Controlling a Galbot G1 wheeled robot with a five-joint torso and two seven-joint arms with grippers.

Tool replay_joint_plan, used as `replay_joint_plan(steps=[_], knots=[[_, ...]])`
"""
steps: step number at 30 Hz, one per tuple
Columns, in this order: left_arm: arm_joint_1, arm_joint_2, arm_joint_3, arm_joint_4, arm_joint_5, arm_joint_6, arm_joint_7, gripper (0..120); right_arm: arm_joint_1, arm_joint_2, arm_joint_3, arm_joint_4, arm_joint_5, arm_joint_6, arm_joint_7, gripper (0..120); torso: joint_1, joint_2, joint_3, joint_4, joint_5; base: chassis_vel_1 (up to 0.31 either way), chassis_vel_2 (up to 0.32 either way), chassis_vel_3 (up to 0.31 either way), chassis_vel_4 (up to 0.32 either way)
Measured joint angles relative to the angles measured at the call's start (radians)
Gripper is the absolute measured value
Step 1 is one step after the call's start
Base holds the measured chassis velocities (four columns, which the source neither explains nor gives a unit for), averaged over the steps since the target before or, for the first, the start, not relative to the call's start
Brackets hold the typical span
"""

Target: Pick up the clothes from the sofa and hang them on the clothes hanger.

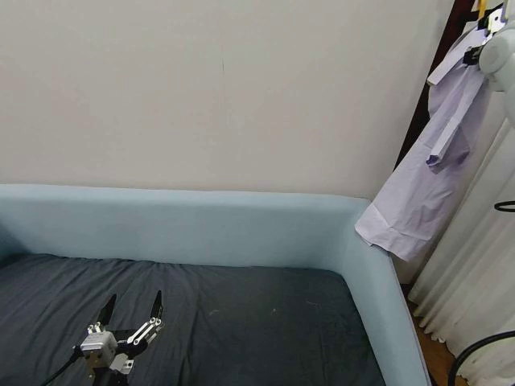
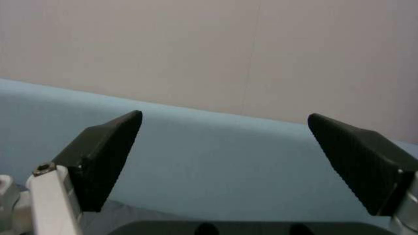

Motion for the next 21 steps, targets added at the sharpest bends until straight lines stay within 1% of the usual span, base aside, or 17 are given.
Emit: replay_joint_plan(steps=[8, 13, 14, 21], knots=[[0.000, 0.000, 0.000, 0.000, 0.000, 0.000, 0.000, 100, -0.004, 0.006, 0.015, -0.019, 0.002, 0.013, 0.019, 8, 0.000, 0.000, 0.000, -0.0004, 0.0005, 0.000, 0.000, 0.000, 0.000], [0.000, 0.000, 0.000, 0.000, 0.000, 0.000, 0.000, 100, 0.017, 0.030, 0.005, -0.052, 0.010, 0.011, 0.036, 8, 0.000, 0.000, 0.000, -0.0003, 0.0001, 0.000, 0.000, 0.000, 0.000], [0.000, 0.000, 0.000, 0.000, 0.000, 0.000, 0.000, 100, 0.022, 0.039, 0.000, -0.064, 0.017, 0.008, 0.044, 8, 0.000, 0.000, 0.000, 0.0000, 0.0002, 0.000, 0.000, 0.000, 0.000], [0.000, 0.000, 0.000, 0.000, 0.000, 0.000, 0.000, 100, 0.031, 0.057, -0.031, -0.080, 0.057, -0.019, 0.080, 8, 0.000, 0.000, 0.000, -0.0004, 0.0002, 0.000, 0.000, 0.000, 0.000]])
